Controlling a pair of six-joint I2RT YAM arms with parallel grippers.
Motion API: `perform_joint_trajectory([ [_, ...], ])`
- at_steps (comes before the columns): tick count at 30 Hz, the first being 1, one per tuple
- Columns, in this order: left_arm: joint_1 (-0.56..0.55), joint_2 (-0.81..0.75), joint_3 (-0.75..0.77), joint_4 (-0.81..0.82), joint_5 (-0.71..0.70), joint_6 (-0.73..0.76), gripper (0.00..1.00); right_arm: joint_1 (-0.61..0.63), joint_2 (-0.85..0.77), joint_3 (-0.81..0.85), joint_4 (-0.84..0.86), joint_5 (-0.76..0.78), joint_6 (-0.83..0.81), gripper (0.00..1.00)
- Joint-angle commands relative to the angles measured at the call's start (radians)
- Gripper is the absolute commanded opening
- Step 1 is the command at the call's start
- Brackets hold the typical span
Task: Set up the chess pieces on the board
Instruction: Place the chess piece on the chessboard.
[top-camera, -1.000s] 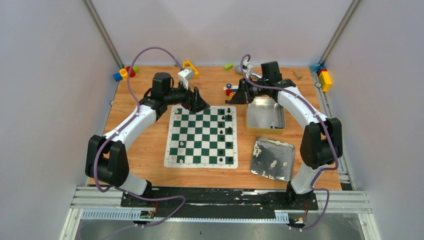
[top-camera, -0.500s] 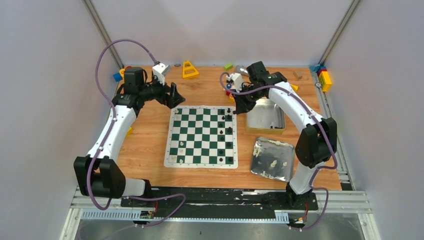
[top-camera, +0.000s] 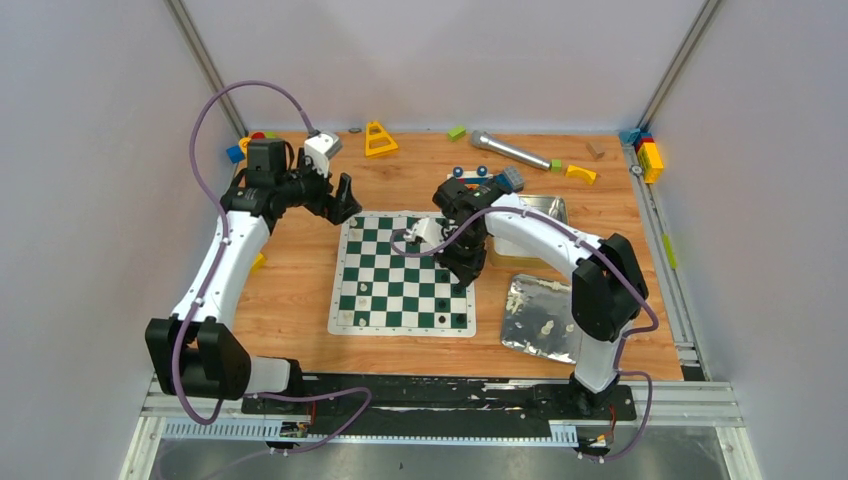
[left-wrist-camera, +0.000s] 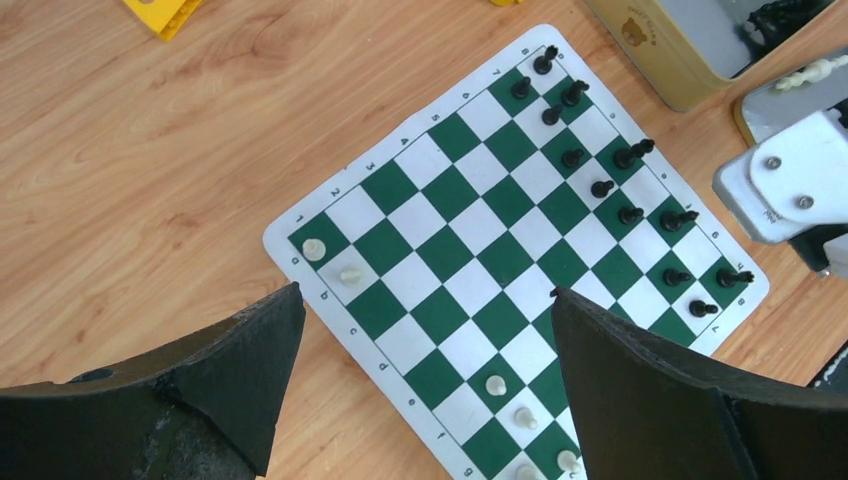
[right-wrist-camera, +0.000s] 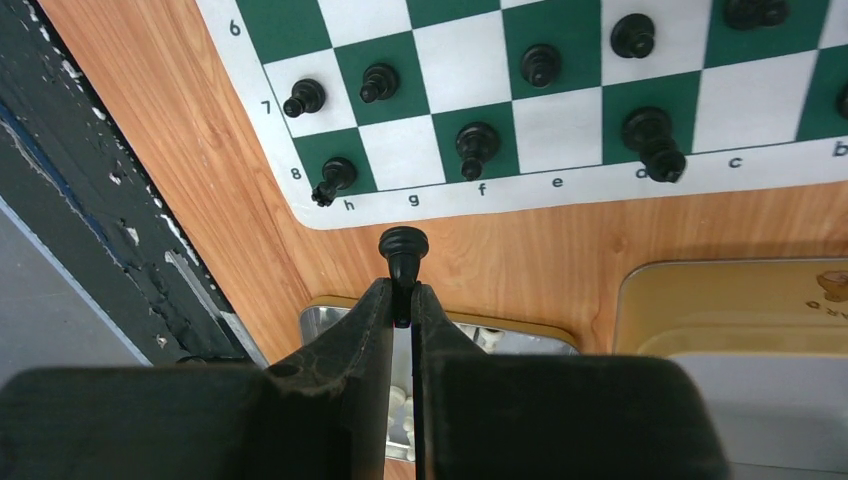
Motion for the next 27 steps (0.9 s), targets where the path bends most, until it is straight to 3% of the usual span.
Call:
perform_joint_trajectory([
  [1, 0.017, -0.058, 0.026, -0.022, -0.038, 0.028, 1.0, 0.04, 0.024, -0.007, -0.023, 0.048, -0.012, 0.01],
  [8, 0.04, -0.073, 0.025, -0.023, -0.101, 0.014, 1.0, 0.102, 0.096, 0.007, -0.041, 0.083, -0.003, 0.02],
  [27, 0.068, -0.081, 0.015, -0.017, -0.087, 0.003, 1.0, 0.155, 0.224, 0.068, -0.067, 0.162, 0.003, 0.04],
])
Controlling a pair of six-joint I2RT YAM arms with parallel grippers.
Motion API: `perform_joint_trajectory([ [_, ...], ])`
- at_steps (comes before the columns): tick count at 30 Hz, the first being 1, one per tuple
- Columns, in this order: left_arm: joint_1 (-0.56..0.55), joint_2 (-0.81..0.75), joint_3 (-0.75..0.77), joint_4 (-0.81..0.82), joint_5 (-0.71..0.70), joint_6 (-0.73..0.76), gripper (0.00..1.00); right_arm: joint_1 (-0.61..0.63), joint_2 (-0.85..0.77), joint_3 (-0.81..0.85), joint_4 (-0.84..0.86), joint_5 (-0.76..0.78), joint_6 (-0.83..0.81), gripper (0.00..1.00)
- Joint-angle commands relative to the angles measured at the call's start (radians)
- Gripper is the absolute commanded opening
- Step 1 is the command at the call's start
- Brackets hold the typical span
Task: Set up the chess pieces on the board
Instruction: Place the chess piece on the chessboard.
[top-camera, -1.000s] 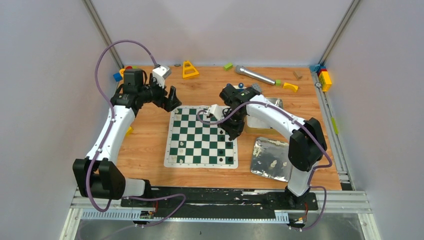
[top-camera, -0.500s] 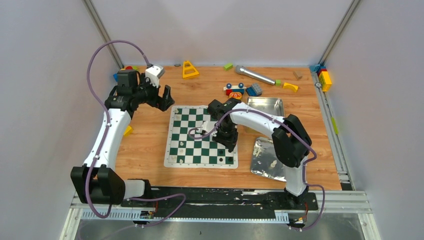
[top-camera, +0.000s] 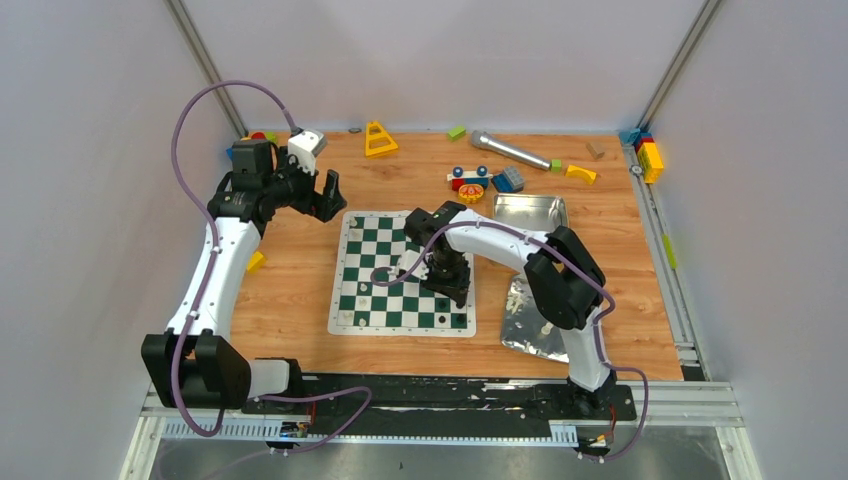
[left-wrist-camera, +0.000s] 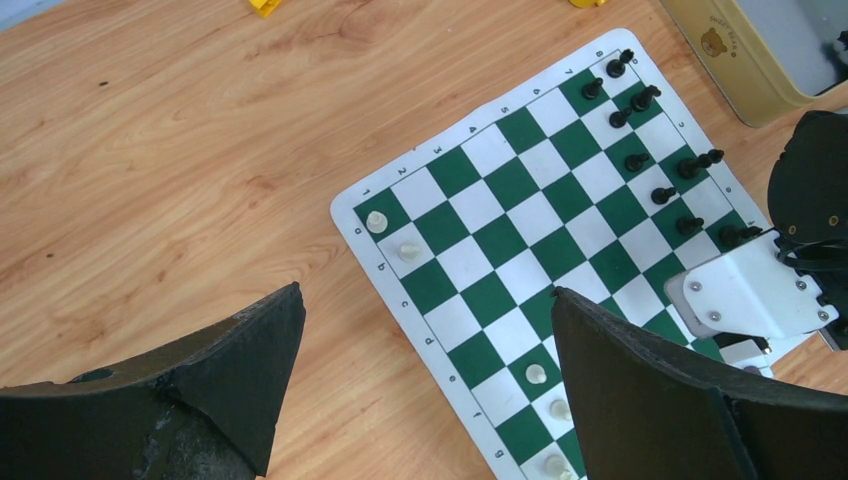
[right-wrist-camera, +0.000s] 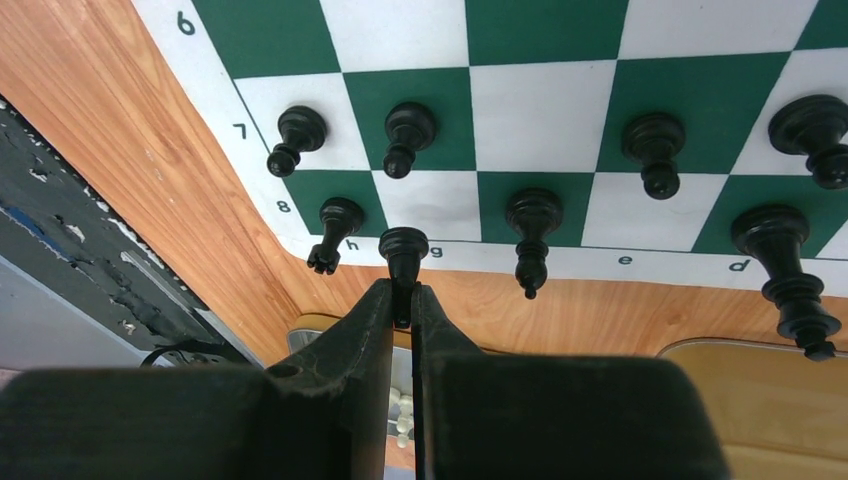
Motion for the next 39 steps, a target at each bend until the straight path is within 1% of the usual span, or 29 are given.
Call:
perform_joint_trajectory([
  [1, 0.011, -0.03, 0.015, 0.009, 0.012, -0.001, 1.0, 0.01, 0.017, 0.036, -0.015, 0.028, 0.005, 0.04],
  [22, 0.012, -0.035, -0.004, 0.023, 0.021, -0.013, 1.0, 0.021, 0.061, 0.049, -0.001, 0.054, 0.017, 0.06],
  [27, 0.012, -0.037, -0.013, 0.025, 0.028, -0.015, 1.0, 0.023, 0.066, 0.049, 0.005, 0.058, 0.023, 0.08],
  [32, 0.012, -0.038, -0.015, 0.024, 0.029, -0.015, 1.0, 0.025, 0.06, 0.046, 0.005, 0.054, 0.03, 0.16],
  [35, 0.012, -0.039, -0.015, 0.026, 0.031, -0.016, 1.0, 0.026, 0.053, 0.045, 0.005, 0.045, 0.038, 0.24],
  [37, 0.012, -0.041, -0.016, 0.026, 0.034, -0.016, 1.0, 0.026, 0.044, 0.046, 0.004, 0.04, 0.045, 0.32],
  [39, 0.012, -0.041, -0.018, 0.027, 0.034, -0.015, 1.0, 0.026, 0.034, 0.046, 0.003, 0.035, 0.049, 0.36],
])
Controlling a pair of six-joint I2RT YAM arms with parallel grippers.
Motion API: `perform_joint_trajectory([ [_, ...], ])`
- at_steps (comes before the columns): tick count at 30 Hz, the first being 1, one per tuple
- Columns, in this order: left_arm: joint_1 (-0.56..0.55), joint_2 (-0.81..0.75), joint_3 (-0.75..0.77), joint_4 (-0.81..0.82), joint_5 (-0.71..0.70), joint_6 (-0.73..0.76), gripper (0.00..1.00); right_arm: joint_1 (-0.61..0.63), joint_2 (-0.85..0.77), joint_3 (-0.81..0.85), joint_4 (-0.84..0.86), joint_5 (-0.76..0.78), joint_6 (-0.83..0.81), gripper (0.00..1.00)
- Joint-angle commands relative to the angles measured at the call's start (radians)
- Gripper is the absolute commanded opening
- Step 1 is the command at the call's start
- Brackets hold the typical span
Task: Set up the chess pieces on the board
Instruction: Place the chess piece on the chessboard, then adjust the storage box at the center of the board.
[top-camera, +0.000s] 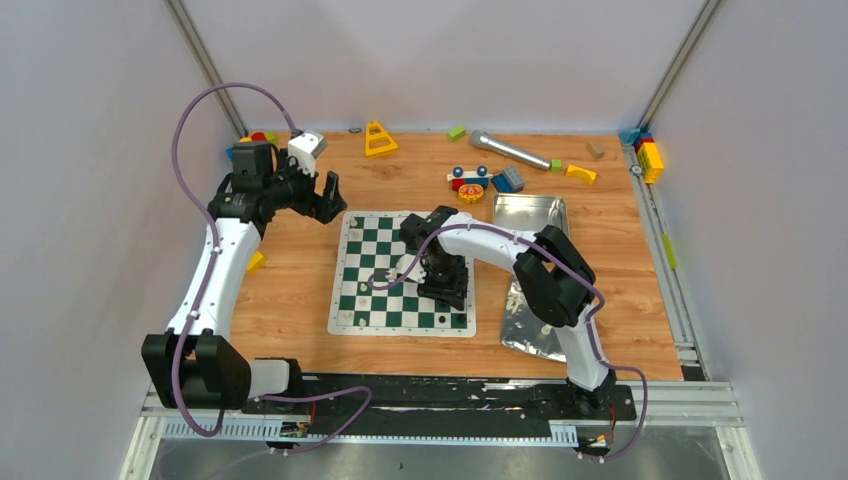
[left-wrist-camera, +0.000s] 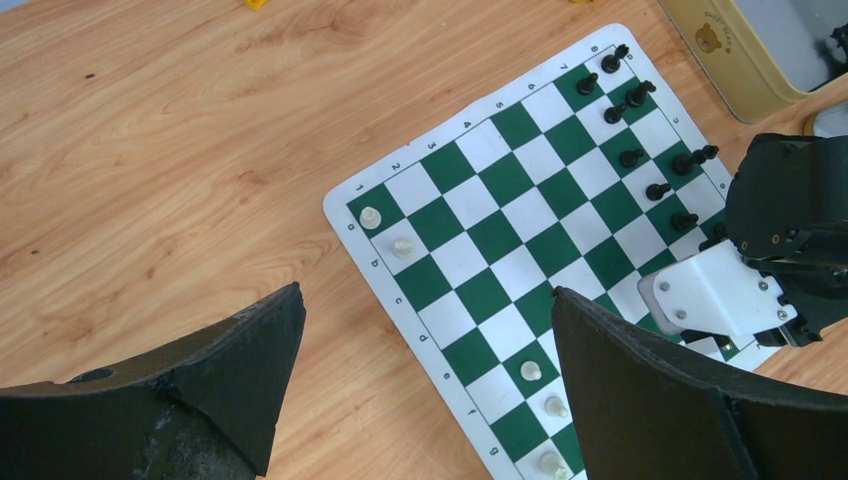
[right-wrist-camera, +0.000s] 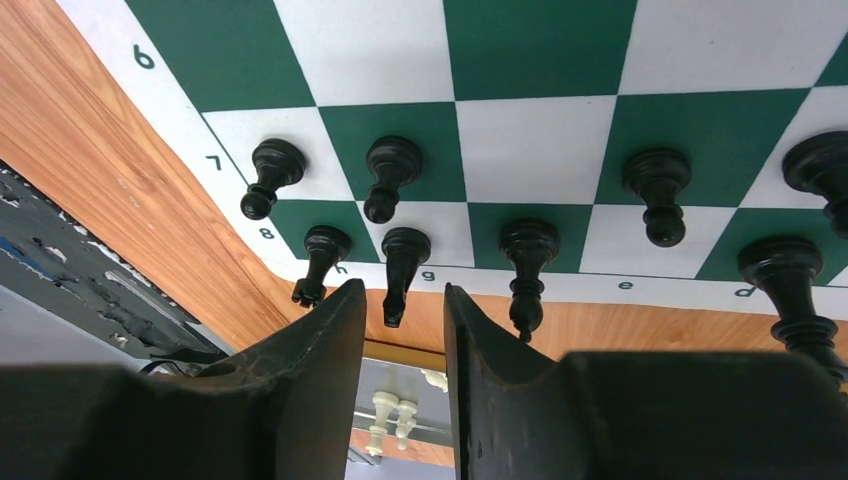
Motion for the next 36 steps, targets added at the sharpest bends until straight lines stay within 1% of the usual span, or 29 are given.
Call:
perform_joint_trajectory([
  [1, 0.009, -0.04, -0.006, 0.027, 0.024, -0.008, 1.0, 0.006, -0.03, 0.027, 0.001, -0.007, 0.021, 0.38],
  [7, 0.009, -0.041, -0.003, 0.026, 0.032, -0.01, 1.0, -0.003, -0.105, 0.035, -0.006, -0.003, 0.044, 0.38],
  [11, 0.009, -0.039, 0.002, 0.024, 0.043, -0.013, 1.0, -0.069, -0.189, 0.065, -0.014, -0.054, 0.074, 0.39],
  [15, 0.009, -0.034, 0.005, 0.02, 0.047, -0.018, 1.0, -0.207, -0.27, 0.087, 0.0, -0.135, 0.112, 0.41],
  [20, 0.009, -0.018, 0.025, 0.007, 0.069, -0.02, 1.0, -0.458, -0.334, 0.081, 0.097, -0.175, 0.188, 0.45],
  [24, 0.009, -0.001, 0.036, 0.003, 0.069, -0.026, 1.0, -0.635, -0.302, 0.075, 0.187, -0.163, 0.241, 0.46],
  [27, 0.009, 0.011, 0.034, 0.005, 0.067, -0.028, 1.0, -0.706, -0.251, 0.066, 0.242, -0.129, 0.252, 0.46],
  [31, 0.009, 0.023, 0.032, 0.008, 0.067, -0.026, 1.0, -0.748, -0.175, 0.054, 0.289, -0.104, 0.244, 0.43],
  [32, 0.009, 0.026, 0.032, 0.009, 0.072, -0.025, 1.0, -0.75, -0.16, 0.044, 0.296, -0.101, 0.241, 0.42],
  [36, 0.009, 0.044, 0.03, 0.006, 0.101, -0.01, 1.0, -0.75, -0.151, -0.034, 0.319, -0.132, 0.237, 0.38],
])
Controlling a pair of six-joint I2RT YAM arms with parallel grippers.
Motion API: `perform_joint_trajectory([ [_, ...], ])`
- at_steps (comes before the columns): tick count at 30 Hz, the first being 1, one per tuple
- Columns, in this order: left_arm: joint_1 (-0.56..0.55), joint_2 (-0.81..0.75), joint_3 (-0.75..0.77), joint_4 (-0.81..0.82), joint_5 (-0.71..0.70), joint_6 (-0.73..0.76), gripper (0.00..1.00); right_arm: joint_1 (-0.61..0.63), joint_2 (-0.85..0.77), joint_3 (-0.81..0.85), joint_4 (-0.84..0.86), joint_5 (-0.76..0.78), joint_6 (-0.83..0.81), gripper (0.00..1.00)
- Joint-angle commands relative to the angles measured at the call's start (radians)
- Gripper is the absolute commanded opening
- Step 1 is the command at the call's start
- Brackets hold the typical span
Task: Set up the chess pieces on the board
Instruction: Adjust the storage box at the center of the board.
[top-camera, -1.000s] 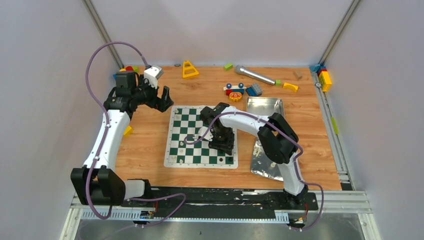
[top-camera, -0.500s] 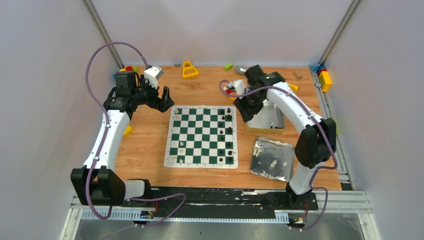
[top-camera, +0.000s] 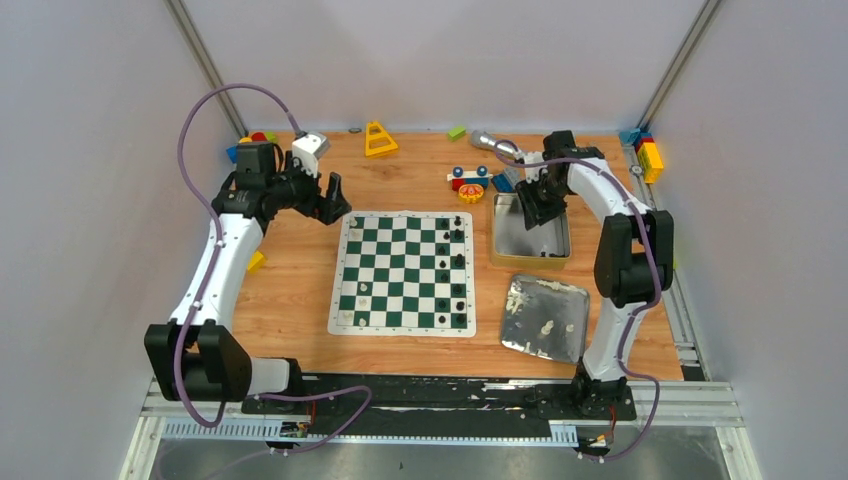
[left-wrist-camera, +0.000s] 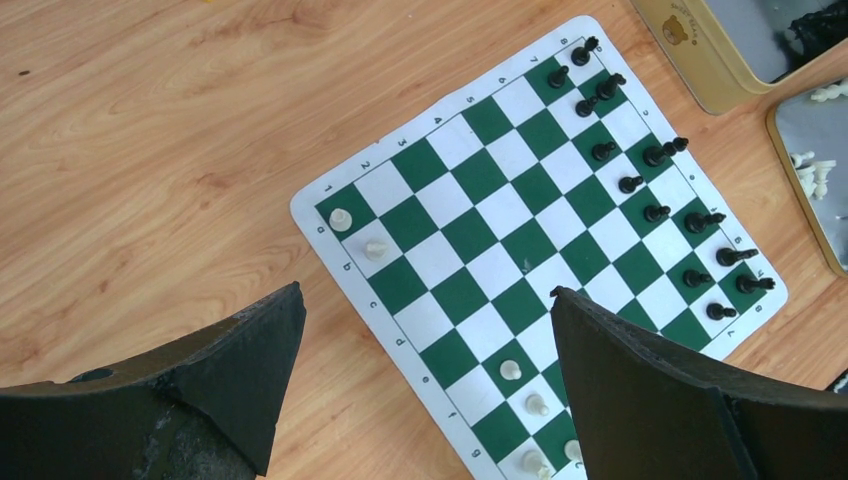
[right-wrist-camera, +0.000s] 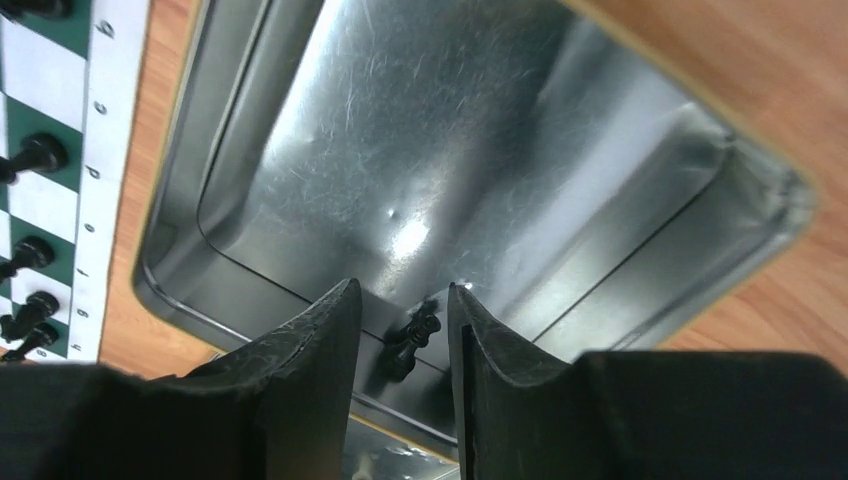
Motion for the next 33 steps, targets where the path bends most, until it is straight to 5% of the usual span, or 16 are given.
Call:
perform_joint_trajectory([
  [1, 0.007, 0.023, 0.034, 0.006, 0.054, 0.01, 1.0, 0.005, -0.004, -0.086, 0.06, -0.025, 0.011, 0.37],
  [14, 0.007, 0.16, 0.098, -0.035, 0.143, 0.099, 1.0, 0.023, -0.144, -0.297, 0.096, -0.103, -0.018, 0.36],
  [23, 0.007, 0.218, 0.113, -0.01, 0.138, 0.108, 1.0, 0.03, -0.069, -0.121, 0.192, -0.067, -0.056, 0.51],
  [33, 0.007, 0.212, 0.112, 0.013, 0.144, 0.102, 1.0, 0.041, 0.101, 0.119, 0.204, 0.122, -0.314, 0.68],
])
